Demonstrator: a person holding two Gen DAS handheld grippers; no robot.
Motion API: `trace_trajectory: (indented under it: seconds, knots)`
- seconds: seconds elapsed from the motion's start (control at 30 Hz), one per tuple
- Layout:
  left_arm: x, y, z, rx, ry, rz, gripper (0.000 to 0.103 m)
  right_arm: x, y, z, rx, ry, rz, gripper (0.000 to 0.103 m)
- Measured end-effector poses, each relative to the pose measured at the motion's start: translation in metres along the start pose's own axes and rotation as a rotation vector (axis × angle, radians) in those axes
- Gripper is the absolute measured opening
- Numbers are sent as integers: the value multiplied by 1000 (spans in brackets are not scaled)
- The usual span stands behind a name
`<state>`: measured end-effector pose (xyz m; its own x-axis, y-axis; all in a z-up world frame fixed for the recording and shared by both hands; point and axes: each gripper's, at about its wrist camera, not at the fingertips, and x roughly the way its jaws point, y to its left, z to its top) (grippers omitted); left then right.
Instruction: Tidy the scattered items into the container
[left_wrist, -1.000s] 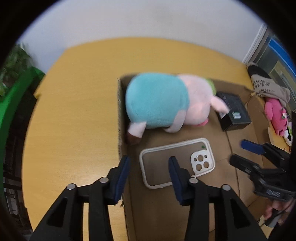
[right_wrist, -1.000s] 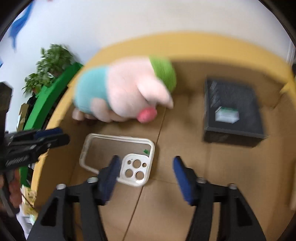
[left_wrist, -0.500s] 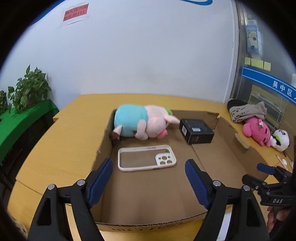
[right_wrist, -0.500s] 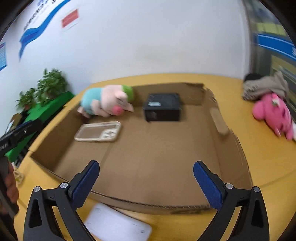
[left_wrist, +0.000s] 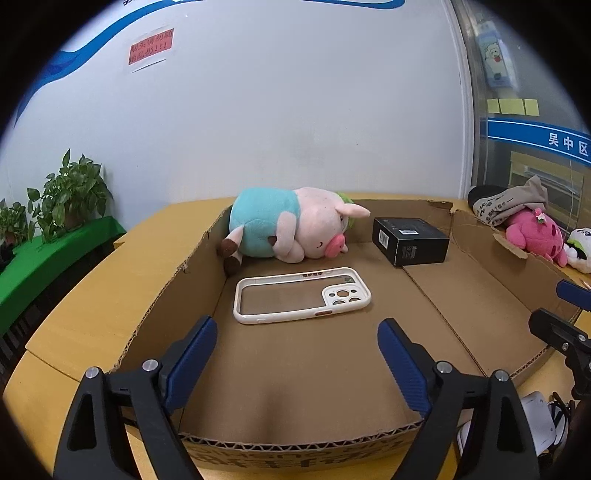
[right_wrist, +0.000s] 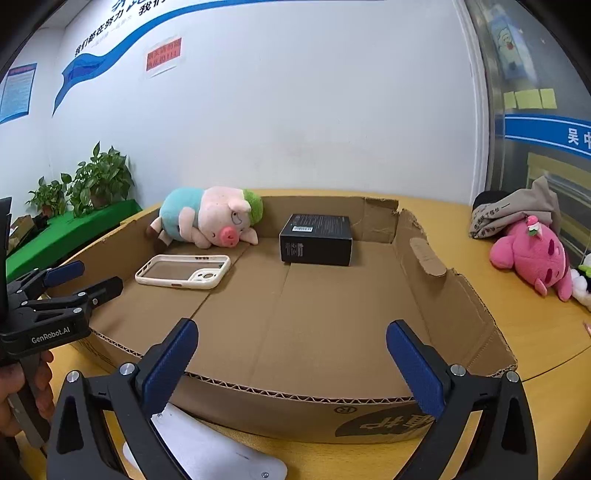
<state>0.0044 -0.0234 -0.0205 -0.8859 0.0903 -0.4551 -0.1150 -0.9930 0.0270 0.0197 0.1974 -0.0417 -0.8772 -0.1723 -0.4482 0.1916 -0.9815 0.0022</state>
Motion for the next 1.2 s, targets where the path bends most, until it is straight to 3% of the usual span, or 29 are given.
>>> trace_trajectory:
  seconds: [1.2]
  knots:
    - [1,3,1,-4,-3,4,90,-5,-3,-3,6,-28,-13,103]
